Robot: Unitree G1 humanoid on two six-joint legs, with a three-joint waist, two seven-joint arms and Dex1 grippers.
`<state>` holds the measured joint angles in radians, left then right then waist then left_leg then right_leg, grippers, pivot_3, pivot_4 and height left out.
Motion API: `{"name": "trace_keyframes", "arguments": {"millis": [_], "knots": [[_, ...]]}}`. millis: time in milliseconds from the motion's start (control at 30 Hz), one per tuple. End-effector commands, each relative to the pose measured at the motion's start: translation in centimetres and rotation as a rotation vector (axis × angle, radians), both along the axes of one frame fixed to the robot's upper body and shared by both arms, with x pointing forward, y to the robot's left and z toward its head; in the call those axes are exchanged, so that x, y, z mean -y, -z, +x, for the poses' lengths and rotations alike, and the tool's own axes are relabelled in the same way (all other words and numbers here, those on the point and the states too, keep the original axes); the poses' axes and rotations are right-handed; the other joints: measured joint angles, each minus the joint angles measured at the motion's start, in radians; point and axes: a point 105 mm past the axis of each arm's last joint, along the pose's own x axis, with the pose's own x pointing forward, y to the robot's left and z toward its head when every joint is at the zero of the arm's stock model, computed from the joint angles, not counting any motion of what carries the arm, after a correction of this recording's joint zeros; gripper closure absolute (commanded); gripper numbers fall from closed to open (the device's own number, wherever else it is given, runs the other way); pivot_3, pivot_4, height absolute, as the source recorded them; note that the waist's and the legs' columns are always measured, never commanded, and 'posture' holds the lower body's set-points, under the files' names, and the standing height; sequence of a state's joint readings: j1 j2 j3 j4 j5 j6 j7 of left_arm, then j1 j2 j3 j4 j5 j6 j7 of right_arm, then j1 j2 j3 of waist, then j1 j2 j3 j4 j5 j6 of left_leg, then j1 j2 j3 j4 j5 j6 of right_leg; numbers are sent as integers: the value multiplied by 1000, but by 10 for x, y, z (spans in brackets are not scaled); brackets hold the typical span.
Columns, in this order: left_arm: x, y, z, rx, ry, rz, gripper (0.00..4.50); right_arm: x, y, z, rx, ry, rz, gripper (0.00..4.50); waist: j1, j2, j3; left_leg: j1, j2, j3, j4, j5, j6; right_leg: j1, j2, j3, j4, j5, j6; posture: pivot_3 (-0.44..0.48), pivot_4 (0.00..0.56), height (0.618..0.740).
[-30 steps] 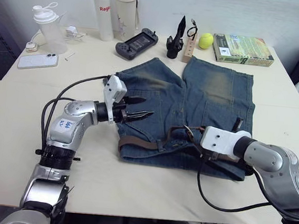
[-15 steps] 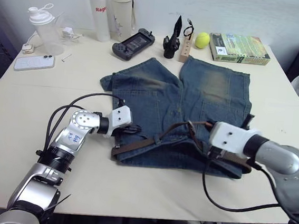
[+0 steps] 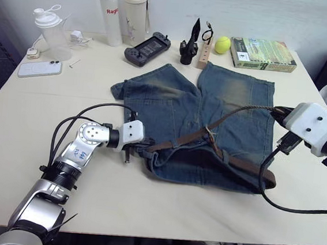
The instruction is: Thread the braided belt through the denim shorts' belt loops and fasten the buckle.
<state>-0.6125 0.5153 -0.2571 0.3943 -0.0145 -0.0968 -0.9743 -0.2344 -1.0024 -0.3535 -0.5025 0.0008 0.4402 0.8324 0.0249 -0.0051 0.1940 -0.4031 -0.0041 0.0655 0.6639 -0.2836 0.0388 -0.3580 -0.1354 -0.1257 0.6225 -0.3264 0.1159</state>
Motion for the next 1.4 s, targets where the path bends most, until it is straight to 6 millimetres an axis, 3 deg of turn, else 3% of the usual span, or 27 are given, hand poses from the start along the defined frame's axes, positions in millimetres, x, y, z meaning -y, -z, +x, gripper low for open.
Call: {"name": "trace_keyframes", "arguments": {"millis": [33,167,367,467,567,700,833,1033,1400], "knots": [[-15,40,-9,-114,-37,116,4410,7,-33,-4,121,37,30,4500,0,0,0,0,0,0,0,0,0,0,0,0,0,0,0,0,150,724],[-13,39,-7,-104,-40,104,4410,-9,-23,-4,77,-31,26,4500,1,0,0,0,0,0,0,0,0,0,0,0,0,0,0,0,150,724],[-5,13,1,-29,-47,-4,4410,-48,25,-7,-83,-166,-30,4500,1,0,0,0,0,0,0,0,0,0,0,0,1,0,0,0,150,724],[-2,1,1,-18,-40,-43,4410,-57,36,-3,-105,-174,-43,4500,2,0,0,0,0,-1,1,0,0,0,-1,0,1,0,0,0,150,724],[4,-29,-1,-5,-19,-145,4410,-72,39,4,-90,-198,-42,4500,-2,0,0,-1,0,0,1,0,0,-1,-1,0,1,0,0,0,150,724],[13,-70,-7,-14,13,-288,4410,-76,40,10,-64,-202,-83,4500,1,0,0,-3,0,-1,0,0,0,-3,0,-1,1,0,0,0,150,724],[36,-107,-24,-70,111,-435,3094,-82,40,13,-48,-216,-101,4500,2,0,0,-4,-1,-1,1,0,0,-2,-1,-1,0,0,0,0,150,724],[71,-111,-18,-31,92,-403,459,-89,41,13,-38,-241,-108,4500,1,0,0,-3,0,-1,1,0,0,-1,0,-1,0,0,0,0,150,724],[90,-96,-2,28,26,-337,459,-97,41,12,-30,-270,-104,4500,2,0,0,-3,0,-1,1,0,0,-2,1,-1,0,0,0,0,150,724]]}}
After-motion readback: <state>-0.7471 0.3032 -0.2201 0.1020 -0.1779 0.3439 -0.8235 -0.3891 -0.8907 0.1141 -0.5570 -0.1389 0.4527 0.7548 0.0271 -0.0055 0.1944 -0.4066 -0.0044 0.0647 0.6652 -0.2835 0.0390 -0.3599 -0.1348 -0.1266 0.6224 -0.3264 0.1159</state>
